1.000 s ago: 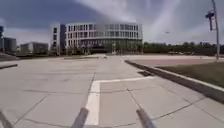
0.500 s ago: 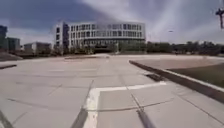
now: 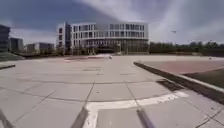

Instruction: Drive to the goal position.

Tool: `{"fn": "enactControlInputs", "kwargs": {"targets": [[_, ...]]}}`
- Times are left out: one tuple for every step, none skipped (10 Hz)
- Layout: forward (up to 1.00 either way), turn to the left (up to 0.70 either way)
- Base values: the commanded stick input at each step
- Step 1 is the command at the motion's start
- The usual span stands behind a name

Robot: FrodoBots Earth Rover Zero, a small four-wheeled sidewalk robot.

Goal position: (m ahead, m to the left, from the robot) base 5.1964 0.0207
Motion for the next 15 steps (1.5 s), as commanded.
{"fn": "enactControlInputs", "kwargs": {"targets": [[1.00,-0.04],[1.00,-0.20],[1.00,-0.30],[1.00,-0.13],[1.00,0.00],[1.00,0.00],[1.00,0.00],[1.00,0.00],[1.00,-0.01],[1.00,-0.10],[1.00,-0.27],[1.00,-0.31],[1.00,-0.13],[1.00,-0.01],[1.00,0.00]]}}
